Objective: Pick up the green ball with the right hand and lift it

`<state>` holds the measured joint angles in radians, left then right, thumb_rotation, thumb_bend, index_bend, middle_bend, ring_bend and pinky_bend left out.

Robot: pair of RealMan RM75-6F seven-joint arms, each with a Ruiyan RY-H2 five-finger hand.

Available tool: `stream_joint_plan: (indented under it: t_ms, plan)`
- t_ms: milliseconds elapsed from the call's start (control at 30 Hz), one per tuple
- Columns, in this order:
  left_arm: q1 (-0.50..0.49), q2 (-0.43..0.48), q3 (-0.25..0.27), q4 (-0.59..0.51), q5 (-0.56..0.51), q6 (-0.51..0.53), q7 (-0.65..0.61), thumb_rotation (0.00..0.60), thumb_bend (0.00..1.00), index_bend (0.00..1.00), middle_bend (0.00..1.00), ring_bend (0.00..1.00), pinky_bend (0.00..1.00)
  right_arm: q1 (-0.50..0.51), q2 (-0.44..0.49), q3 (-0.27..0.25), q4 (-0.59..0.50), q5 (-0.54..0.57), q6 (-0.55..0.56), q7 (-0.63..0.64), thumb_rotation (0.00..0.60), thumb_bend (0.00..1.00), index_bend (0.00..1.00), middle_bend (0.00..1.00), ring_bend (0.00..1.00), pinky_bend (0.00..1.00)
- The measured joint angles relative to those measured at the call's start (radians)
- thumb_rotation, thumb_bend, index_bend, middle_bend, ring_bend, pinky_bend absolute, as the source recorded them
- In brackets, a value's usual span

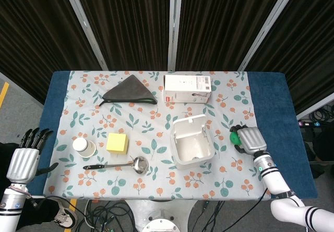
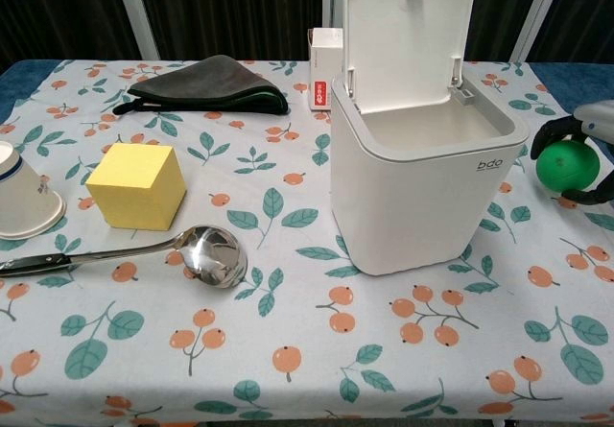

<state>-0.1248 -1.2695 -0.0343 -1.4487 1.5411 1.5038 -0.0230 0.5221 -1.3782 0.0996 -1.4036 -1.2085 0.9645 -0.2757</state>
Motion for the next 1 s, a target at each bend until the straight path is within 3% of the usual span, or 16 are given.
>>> stream_joint_plan:
  t_ms: [133,367,500,767,1000]
  plan:
    - [-0.001,0.001,0.000,-0.001,0.000,-0.002,0.003,0.600,0.00,0.14,0.11,0.02,0.03,-0.022,0.068,0.013,-0.066,-0.054,0.073,0.073,0.600,0.38,0.65,0.52,0.52,0.74]
    - [-0.007,0.005,-0.003,-0.015,0.009,-0.001,0.016,0.600,0.00,0.14,0.11,0.02,0.02,-0.082,0.263,0.033,-0.273,-0.220,0.261,0.191,0.600,0.37,0.65,0.52,0.52,0.74]
    - [-0.011,0.008,-0.005,-0.026,0.011,-0.001,0.027,0.600,0.00,0.14,0.11,0.02,0.03,-0.095,0.339,0.032,-0.363,-0.324,0.300,0.259,0.600,0.37,0.65,0.52,0.52,0.74]
    - [-0.008,0.010,-0.003,-0.028,0.004,-0.003,0.031,0.600,0.00,0.14,0.11,0.02,0.02,-0.041,0.330,0.007,-0.448,-0.492,0.274,0.393,0.600,0.35,0.65,0.52,0.51,0.74]
    - [-0.003,0.005,0.000,-0.008,-0.008,-0.012,0.010,0.600,0.00,0.14,0.11,0.02,0.03,0.021,0.247,0.015,-0.445,-0.497,0.213,0.370,0.600,0.31,0.59,0.52,0.51,0.72]
